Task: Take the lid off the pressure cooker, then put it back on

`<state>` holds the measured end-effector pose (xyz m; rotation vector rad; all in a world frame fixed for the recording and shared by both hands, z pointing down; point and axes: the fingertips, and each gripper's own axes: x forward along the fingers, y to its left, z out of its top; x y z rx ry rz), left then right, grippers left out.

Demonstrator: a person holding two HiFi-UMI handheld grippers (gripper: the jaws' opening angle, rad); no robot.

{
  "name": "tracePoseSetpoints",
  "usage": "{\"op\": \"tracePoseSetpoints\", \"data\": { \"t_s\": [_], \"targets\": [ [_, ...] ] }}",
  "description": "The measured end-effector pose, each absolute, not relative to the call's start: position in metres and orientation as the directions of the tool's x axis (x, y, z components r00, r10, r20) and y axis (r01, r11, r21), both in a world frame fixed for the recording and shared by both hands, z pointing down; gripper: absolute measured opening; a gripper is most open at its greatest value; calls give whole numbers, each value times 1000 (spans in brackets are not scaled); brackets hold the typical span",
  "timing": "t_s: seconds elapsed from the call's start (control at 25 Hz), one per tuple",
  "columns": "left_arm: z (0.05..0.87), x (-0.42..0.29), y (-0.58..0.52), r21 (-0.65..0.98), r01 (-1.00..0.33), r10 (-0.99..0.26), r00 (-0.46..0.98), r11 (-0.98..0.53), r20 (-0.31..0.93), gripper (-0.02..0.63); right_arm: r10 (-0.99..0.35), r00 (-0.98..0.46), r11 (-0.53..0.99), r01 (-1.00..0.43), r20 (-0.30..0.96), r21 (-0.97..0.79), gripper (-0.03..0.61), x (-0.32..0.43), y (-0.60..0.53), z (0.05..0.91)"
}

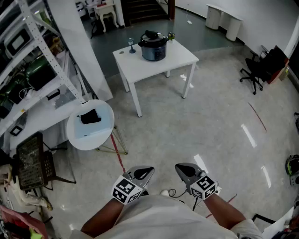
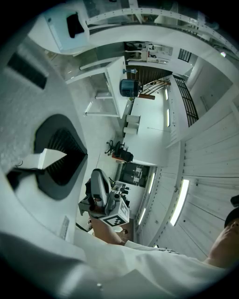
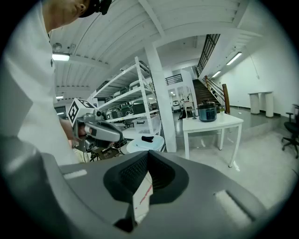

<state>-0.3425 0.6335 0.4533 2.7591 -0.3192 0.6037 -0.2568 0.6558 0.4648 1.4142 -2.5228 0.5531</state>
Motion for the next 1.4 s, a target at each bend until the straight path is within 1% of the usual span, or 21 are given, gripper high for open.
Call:
{"op": "tracePoseSetpoints", "data": {
  "t_s": [0.16, 0.4, 0.6, 0.64, 0.68, 0.72, 0.76, 0.84, 0.88, 1.12, 1.4],
  "targets": [
    [447, -363, 602, 225, -255, -143, 897, -940, 418, 6, -783, -518, 477, -856, 346, -202, 12, -281, 622, 461],
    [456, -404, 570, 239, -266, -149, 896, -934, 417, 6, -760, -540, 503, -841, 361, -198, 12, -325, 588, 463],
    [455, -421, 549, 246, -246, -137, 911, -938, 390, 9, -746, -547, 509, -836, 380, -203, 12, -349, 571, 465],
    [454, -423, 544, 239, -240, -135, 913, -941, 385, 42, -743, -549, 511, -834, 383, -206, 12, -353, 568, 466],
    [454, -425, 538, 235, -233, -131, 915, -944, 381, 94, -739, -553, 513, -832, 385, -210, 12, -358, 565, 468],
    [454, -429, 531, 234, -227, -126, 918, -945, 377, 134, -738, -555, 513, -831, 384, -216, 12, -363, 562, 469],
    [454, -433, 525, 237, -220, -121, 920, -946, 374, 161, -738, -556, 511, -830, 383, -222, 14, -368, 558, 470],
    [456, -444, 512, 237, -211, -113, 923, -948, 368, 180, -741, -553, 504, -833, 380, -227, 14, -380, 550, 472],
    [457, -450, 504, 233, -210, -114, 923, -950, 367, 189, -744, -550, 500, -835, 380, -229, 14, -385, 545, 474],
    [461, -471, 468, 234, -260, -169, 923, -937, 346, 189, -724, -550, 506, -834, 416, -220, 23, -400, 529, 484],
    [462, -459, 431, 236, -283, -190, 917, -930, 350, 193, -712, -558, 508, -828, 425, -237, 20, -388, 499, 489]
  ]
}}
